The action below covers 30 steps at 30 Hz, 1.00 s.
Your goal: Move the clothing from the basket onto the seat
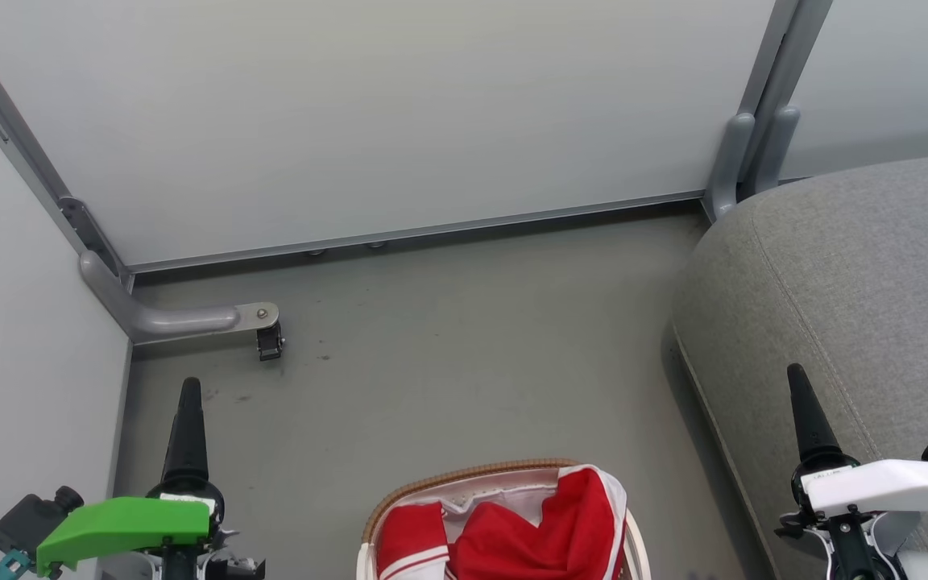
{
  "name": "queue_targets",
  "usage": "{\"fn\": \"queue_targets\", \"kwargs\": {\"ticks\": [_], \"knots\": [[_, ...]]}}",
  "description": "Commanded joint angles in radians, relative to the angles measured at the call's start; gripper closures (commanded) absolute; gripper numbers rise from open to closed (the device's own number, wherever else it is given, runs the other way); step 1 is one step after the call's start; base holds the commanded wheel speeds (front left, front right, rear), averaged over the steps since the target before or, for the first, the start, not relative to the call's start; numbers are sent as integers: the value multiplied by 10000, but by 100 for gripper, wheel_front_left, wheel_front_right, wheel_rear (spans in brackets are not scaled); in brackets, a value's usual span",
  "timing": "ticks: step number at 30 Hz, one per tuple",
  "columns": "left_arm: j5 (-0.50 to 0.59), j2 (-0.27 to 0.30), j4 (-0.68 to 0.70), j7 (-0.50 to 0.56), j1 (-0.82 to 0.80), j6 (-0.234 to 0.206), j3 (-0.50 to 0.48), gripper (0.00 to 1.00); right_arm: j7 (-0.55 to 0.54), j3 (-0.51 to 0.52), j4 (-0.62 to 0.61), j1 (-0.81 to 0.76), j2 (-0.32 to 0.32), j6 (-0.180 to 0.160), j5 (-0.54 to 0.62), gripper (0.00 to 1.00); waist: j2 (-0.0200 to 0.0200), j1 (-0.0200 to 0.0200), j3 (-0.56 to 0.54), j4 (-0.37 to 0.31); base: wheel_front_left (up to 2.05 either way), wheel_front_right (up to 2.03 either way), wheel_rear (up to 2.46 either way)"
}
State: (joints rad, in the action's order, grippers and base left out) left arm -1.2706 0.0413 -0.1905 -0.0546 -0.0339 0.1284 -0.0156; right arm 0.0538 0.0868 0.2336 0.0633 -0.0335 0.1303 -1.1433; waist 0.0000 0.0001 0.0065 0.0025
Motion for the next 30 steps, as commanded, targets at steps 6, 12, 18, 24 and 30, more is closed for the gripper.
{"fn": "queue_targets", "kwargs": {"ticks": [6,12,18,24,30], "knots": [[1123,63,337,-277,-16,-142,114,0,282,79,-291,158,-101,3,1283,0,0,0,10,10,0,0,0],[2377,70,500,-460,69,-195,186,0,470,74,-387,154,-111,3,2398,0,0,0,19,19,0,0,0],[3414,75,540,-638,224,-241,275,0,654,13,-418,142,-120,3,3353,0,0,0,21,22,0,0,0],[4545,81,402,-814,302,-263,459,0,817,-44,-342,133,-128,4,4322,0,0,0,14,41,0,0,0],[5337,86,323,-967,394,-349,632,0,979,-281,-423,80,-133,4,5527,0,0,0,11,50,0,0,0]]}}
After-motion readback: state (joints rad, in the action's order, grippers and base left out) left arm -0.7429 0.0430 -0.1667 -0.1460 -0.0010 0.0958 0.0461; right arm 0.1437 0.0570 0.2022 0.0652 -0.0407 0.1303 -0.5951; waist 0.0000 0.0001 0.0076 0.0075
